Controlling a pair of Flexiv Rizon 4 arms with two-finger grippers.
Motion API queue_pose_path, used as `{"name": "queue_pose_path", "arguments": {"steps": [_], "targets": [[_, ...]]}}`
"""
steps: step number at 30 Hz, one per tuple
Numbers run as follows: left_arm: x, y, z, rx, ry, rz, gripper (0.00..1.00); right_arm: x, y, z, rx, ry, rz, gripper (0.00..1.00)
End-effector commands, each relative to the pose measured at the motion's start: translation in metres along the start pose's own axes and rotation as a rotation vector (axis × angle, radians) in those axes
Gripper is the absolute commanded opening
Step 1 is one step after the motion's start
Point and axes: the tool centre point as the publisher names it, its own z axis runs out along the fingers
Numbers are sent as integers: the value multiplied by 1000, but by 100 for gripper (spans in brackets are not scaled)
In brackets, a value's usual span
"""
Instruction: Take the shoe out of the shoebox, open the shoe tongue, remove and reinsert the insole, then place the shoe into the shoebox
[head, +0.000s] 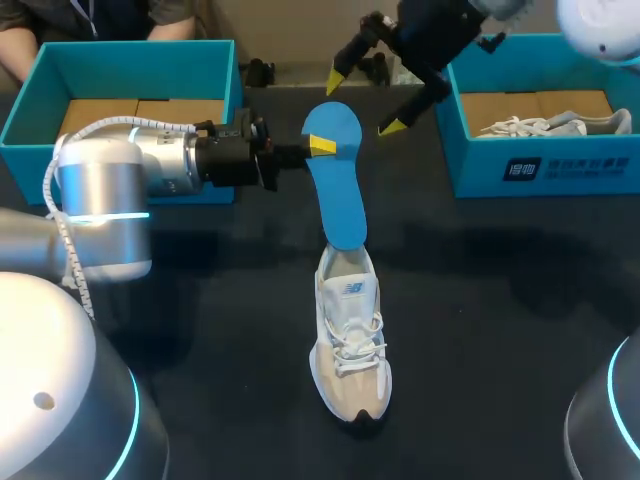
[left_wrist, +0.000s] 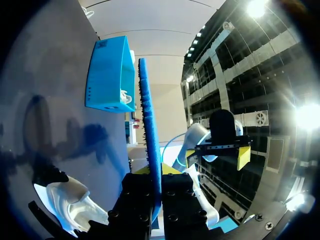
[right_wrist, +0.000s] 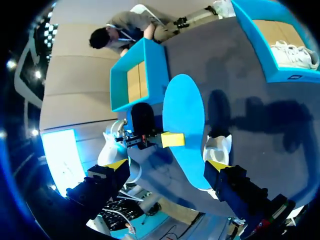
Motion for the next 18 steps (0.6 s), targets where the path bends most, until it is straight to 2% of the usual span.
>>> {"name": "queue_pose_path", "arguments": {"steps": [1, 11, 18], "targets": [[0, 1, 0, 3, 1, 1, 0, -11, -3, 4, -11, 300, -3, 100], [0, 1, 0, 3, 1, 1, 0, -17, 2, 11, -8, 358, -20, 100], [2, 0, -3, 18, 12, 83, 0, -26, 1, 15, -15, 412, -17, 100]]}}
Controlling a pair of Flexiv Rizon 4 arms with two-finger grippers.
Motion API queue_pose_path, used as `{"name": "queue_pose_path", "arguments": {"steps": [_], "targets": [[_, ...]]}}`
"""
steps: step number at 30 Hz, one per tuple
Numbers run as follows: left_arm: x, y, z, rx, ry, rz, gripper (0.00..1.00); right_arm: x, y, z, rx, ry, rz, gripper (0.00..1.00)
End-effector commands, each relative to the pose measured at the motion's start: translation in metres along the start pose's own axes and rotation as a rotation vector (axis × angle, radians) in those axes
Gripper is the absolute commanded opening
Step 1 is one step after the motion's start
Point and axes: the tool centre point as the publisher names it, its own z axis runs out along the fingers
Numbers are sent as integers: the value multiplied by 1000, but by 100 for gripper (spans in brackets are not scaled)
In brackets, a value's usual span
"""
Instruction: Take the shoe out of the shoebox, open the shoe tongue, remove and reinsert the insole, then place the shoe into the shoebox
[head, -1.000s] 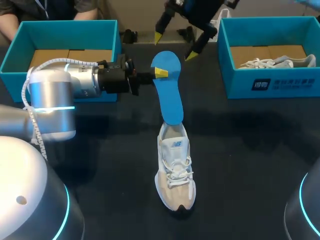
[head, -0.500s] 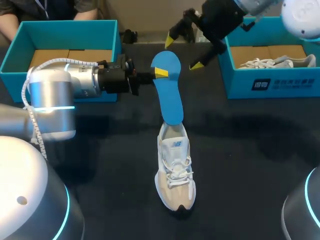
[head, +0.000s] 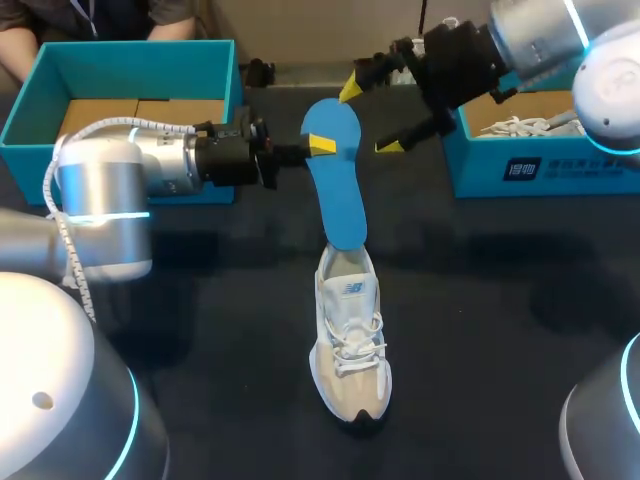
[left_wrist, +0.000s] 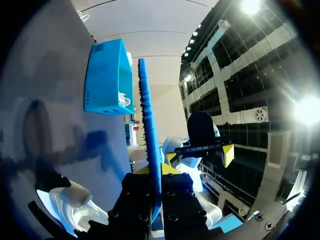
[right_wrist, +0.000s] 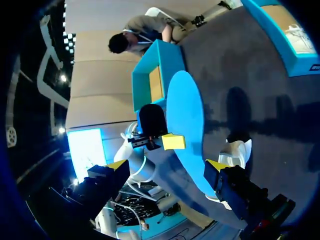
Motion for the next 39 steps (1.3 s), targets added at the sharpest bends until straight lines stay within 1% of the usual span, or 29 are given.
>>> {"name": "queue_pose_path", "arguments": {"steps": [1, 3, 7, 12, 15, 16, 18, 19, 29, 31, 33, 35, 37, 38, 39], "targets": [[5, 2, -4, 5, 16, 56, 0, -8, -4, 1, -11, 143, -6, 100], [9, 3, -8, -2, 26, 106, 0, -9, -4, 1, -11, 147, 0, 100], [18, 1, -14, 0, 47, 203, 0, -14, -4, 0, -14, 192, -19, 100], [26, -1, -16, 1, 45, 353, 0, -18, -1, 1, -7, 255, -36, 100], [33, 0, -15, -13, 47, 480, 0, -18, -1, 1, -7, 255, -36, 100], [36, 0, -15, -9, 54, 555, 0, -18, -1, 1, -7, 255, -36, 100], [44, 3, -17, -42, 78, 691, 0, -18, -1, 1, -7, 255, -36, 100], [48, 1, -18, -17, 75, 742, 0, -18, -1, 1, -7, 255, -36, 100], [48, 1, -18, -17, 75, 742, 0, -18, -1, 1, -7, 255, -36, 100], [49, 0, -24, -32, 114, 783, 0, -18, -1, 1, -7, 255, -36, 100], [55, -1, -30, -65, 143, 874, 0, -18, -1, 1, -7, 255, -36, 100], [62, 0, -32, -85, 122, 1007, 0, -18, -1, 1, -7, 255, -36, 100], [70, 4, -33, -105, 81, 1163, 0, -18, -1, 1, -7, 255, -36, 100], [74, 7, -35, -128, 64, 1249, 0, -18, -1, 1, -7, 255, -36, 100], [77, 9, -39, -154, 15, 1372, 0, -18, -1, 1, -7, 255, -36, 100]]}}
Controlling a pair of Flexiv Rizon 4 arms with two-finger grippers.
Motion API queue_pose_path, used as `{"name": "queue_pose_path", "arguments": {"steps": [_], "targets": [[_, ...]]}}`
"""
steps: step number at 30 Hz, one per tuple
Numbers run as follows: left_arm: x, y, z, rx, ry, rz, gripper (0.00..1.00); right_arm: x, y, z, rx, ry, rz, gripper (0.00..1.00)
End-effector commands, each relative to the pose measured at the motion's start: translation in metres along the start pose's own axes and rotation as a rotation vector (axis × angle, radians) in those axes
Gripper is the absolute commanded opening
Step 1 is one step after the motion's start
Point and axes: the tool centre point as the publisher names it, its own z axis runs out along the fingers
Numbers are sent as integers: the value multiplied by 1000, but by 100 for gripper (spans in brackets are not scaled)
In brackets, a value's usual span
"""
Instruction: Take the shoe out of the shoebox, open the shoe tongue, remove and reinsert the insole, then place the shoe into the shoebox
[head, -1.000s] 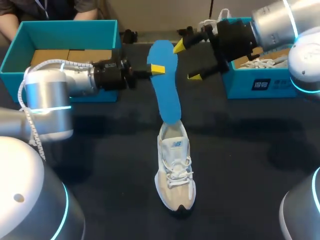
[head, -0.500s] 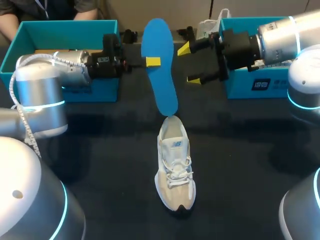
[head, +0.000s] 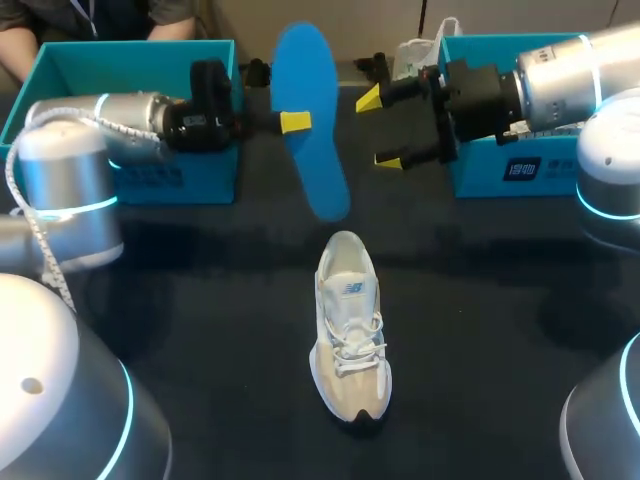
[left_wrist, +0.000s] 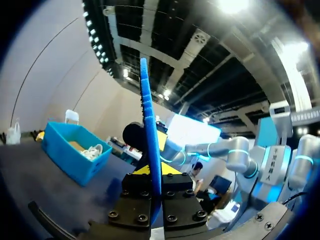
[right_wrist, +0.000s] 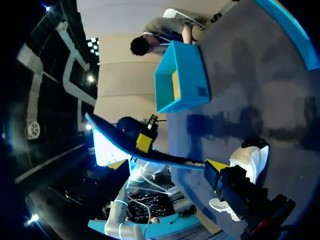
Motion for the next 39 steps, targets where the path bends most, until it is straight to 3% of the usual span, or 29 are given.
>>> {"name": "queue_pose_path", "arguments": {"steps": [1, 3, 14, 18, 23, 26, 36, 39], "targets": [[16, -7, -12, -216, -126, 556, 0, 0, 0, 2, -1, -1, 1, 100], [15, -7, -23, -288, -212, 696, 0, 0, 0, 2, -1, -1, 1, 100], [15, -7, -23, -288, -212, 696, 0, 0, 0, 2, -1, -1, 1, 100], [24, -10, -23, -274, -152, 876, 0, 0, 0, 2, -1, -1, 1, 100], [24, -14, -40, -237, -103, 1042, 0, 0, 0, 2, -1, -1, 1, 100], [27, -9, -46, -306, -121, 1206, 0, 0, 0, 2, -1, -1, 1, 100], [27, -9, -46, -306, -121, 1206, 0, 0, 0, 2, -1, -1, 1, 100], [30, -6, -37, -294, -49, 1350, 0, 0, 0, 2, -1, -1, 1, 100]]}}
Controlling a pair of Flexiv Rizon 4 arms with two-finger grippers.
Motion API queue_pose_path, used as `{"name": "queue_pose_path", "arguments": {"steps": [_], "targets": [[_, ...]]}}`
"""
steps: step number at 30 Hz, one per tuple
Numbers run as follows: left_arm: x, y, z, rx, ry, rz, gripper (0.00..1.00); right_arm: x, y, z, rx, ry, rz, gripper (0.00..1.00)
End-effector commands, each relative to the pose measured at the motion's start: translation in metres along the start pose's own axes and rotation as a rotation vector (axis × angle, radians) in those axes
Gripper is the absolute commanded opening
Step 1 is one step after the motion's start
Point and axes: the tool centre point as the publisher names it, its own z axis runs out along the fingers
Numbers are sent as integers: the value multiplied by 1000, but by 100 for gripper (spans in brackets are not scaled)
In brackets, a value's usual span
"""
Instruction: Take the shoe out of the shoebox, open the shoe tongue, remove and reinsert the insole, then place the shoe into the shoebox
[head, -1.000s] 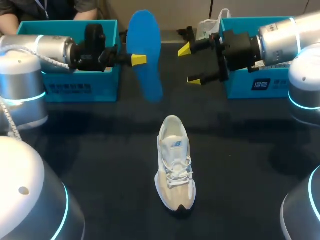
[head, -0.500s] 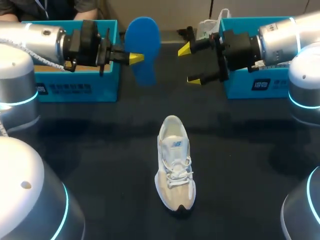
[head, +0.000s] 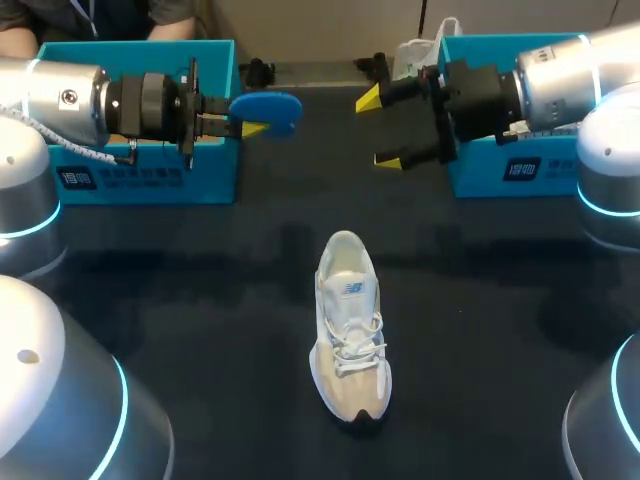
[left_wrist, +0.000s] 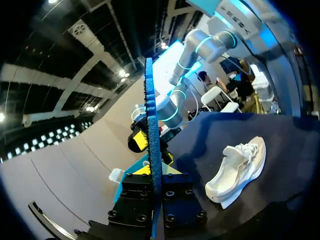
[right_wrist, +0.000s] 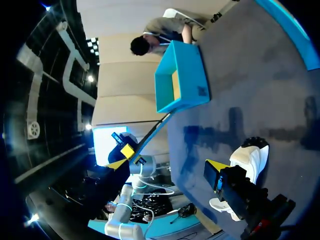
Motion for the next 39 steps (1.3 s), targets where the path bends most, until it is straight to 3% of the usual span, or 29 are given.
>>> {"name": "queue_pose_path", "arguments": {"steps": [1, 4, 6, 7, 16, 23, 33, 39], "targets": [[3, -3, 10, 71, 25, 211, 0, 0, 1, 2, 0, 0, 0, 100], [8, -3, 15, 107, 37, 376, 0, 0, 1, 2, 0, 0, 0, 100], [16, 3, 19, 6, 54, 603, 0, 0, 1, 2, 0, 0, 0, 100], [16, 9, 19, -35, 61, 609, 0, 0, 1, 2, 0, 0, 0, 100], [16, 9, 19, -35, 61, 609, 0, 0, 1, 2, 0, 0, 0, 100], [19, 15, 26, 4, 9, 731, 0, 0, 1, 2, 0, 0, 0, 100], [20, 29, 37, 8, -49, 773, 0, -7, -12, 21, 47, 112, -33, 100], [16, 33, 42, -59, -64, 893, 0, -13, -20, 34, 70, 210, 2, 100]]}}
